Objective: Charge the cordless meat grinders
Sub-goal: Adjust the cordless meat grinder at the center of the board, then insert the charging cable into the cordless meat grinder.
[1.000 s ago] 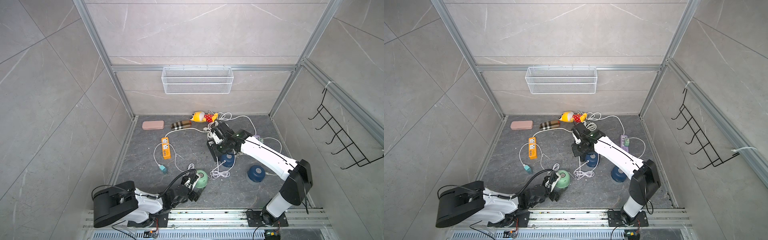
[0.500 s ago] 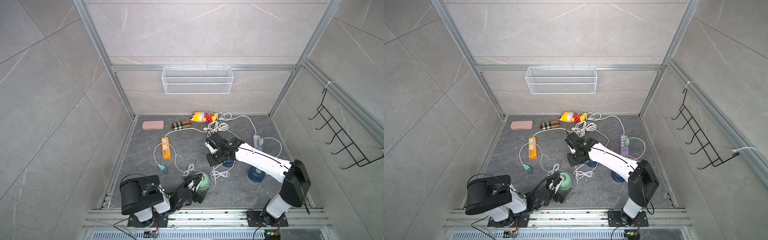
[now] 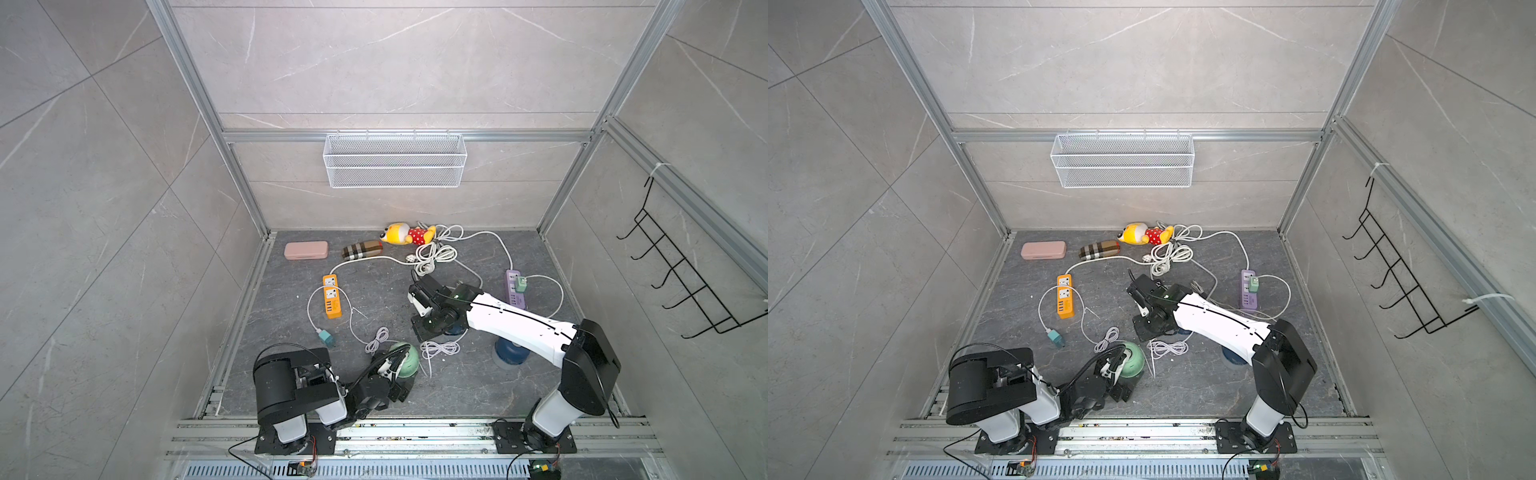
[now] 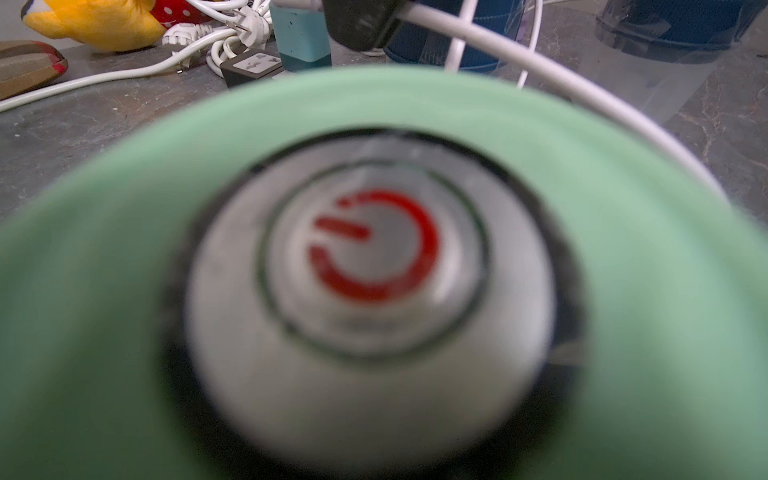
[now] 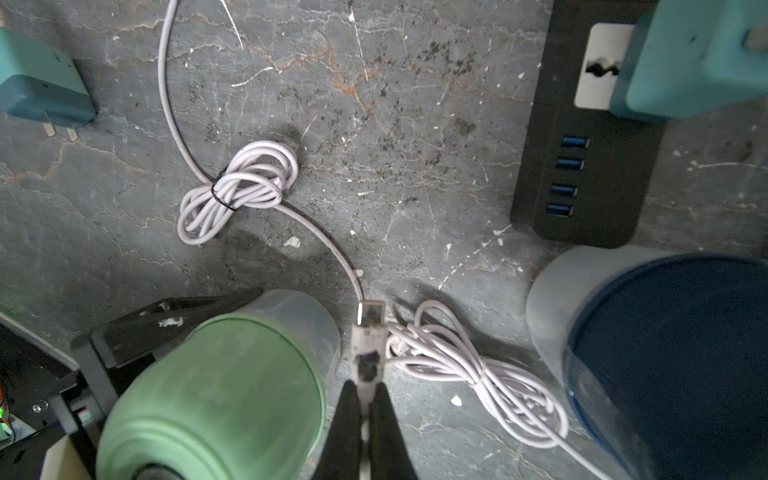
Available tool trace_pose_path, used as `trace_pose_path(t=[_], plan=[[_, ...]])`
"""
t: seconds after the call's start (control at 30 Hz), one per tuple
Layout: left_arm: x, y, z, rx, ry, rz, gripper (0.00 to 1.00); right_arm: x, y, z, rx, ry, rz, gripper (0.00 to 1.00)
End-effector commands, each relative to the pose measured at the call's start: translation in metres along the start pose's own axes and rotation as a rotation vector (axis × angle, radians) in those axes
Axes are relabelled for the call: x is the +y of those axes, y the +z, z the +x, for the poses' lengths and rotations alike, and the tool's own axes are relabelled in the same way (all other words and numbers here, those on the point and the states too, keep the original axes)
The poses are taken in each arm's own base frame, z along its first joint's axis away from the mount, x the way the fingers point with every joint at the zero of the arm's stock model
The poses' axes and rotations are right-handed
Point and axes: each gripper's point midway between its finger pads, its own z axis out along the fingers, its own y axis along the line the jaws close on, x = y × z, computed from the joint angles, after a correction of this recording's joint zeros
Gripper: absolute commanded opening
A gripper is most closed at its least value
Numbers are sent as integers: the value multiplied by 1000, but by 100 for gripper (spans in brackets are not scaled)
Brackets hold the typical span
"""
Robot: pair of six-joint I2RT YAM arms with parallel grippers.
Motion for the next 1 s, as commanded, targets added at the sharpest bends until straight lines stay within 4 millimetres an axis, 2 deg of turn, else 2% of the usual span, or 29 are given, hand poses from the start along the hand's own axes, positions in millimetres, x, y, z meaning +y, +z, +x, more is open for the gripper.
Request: trace_pose_path(t=[0.0, 0.13, 0.33, 0.5, 0.73, 0.97], plan=[[3, 3, -15, -57, -35, -36, 81, 1, -8, 2, -12, 8, -1, 0], [6, 0, -32, -104, -21, -57, 74, -3, -26, 2, -35, 3, 13, 0], [19, -2, -77, -166, 89, -129, 69, -2, -63, 3, -65, -27, 15, 0], [59, 3, -112, -176, 92, -166, 66, 3, -88, 2, -95, -58, 9, 0], [88, 11, -156, -202, 167, -174, 64, 20, -107, -7, -132, -97, -28, 0], [92, 19, -176, -210, 201, -166, 62, 41, -110, -15, -145, -134, -59, 0]])
